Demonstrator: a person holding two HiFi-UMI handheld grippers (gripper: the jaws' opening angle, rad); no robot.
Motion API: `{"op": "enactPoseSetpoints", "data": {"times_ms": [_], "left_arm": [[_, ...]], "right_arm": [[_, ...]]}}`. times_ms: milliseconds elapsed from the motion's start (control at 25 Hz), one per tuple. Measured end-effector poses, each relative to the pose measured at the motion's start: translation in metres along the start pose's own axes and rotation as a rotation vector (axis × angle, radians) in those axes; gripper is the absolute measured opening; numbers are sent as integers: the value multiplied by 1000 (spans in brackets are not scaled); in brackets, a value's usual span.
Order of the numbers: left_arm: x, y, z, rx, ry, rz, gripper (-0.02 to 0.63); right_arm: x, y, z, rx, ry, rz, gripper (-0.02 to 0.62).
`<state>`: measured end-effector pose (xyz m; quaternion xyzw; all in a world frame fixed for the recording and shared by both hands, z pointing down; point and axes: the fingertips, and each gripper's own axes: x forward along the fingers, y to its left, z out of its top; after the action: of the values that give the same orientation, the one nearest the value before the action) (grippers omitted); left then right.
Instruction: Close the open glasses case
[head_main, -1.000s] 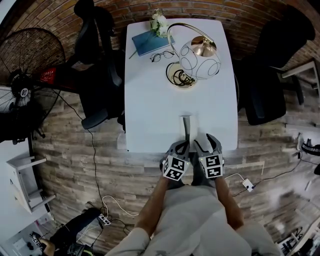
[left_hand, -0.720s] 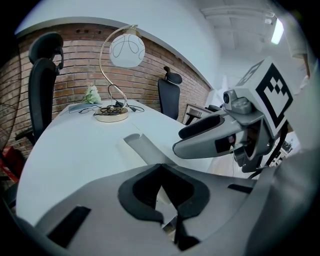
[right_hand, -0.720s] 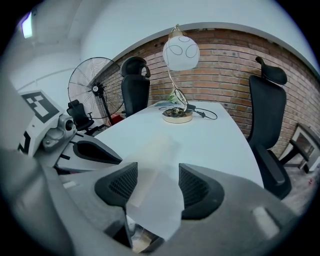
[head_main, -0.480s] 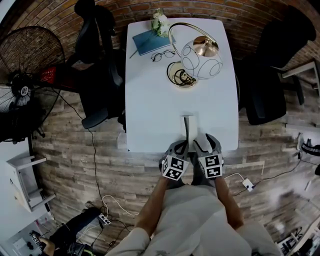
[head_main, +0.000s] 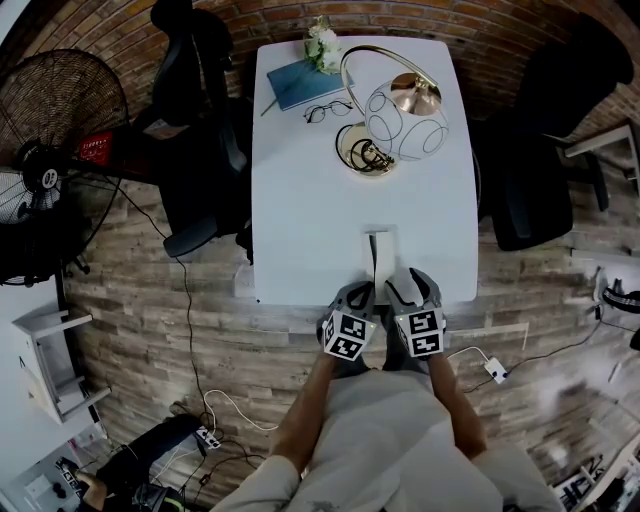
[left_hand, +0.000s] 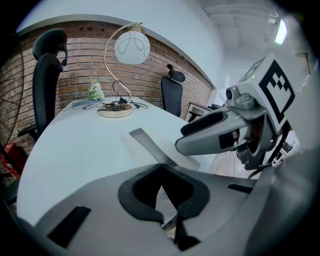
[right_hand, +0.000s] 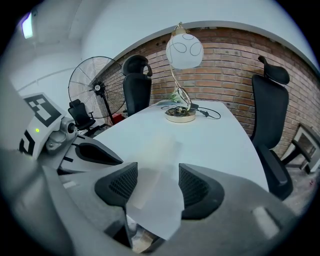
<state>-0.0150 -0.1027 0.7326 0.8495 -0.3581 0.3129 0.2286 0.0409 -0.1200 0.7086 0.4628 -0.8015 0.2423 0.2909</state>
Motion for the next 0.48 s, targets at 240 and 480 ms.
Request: {"op": "enactPoseSetpoints", "data": {"times_ms": [240, 480], "left_arm": [[1, 5, -4, -9, 10, 7, 5], [3, 8, -8, -12, 18, 11, 5]], "right_arm": [[3, 2, 1, -3, 6, 7, 261], [6, 5, -1, -6, 6, 15, 261]]}}
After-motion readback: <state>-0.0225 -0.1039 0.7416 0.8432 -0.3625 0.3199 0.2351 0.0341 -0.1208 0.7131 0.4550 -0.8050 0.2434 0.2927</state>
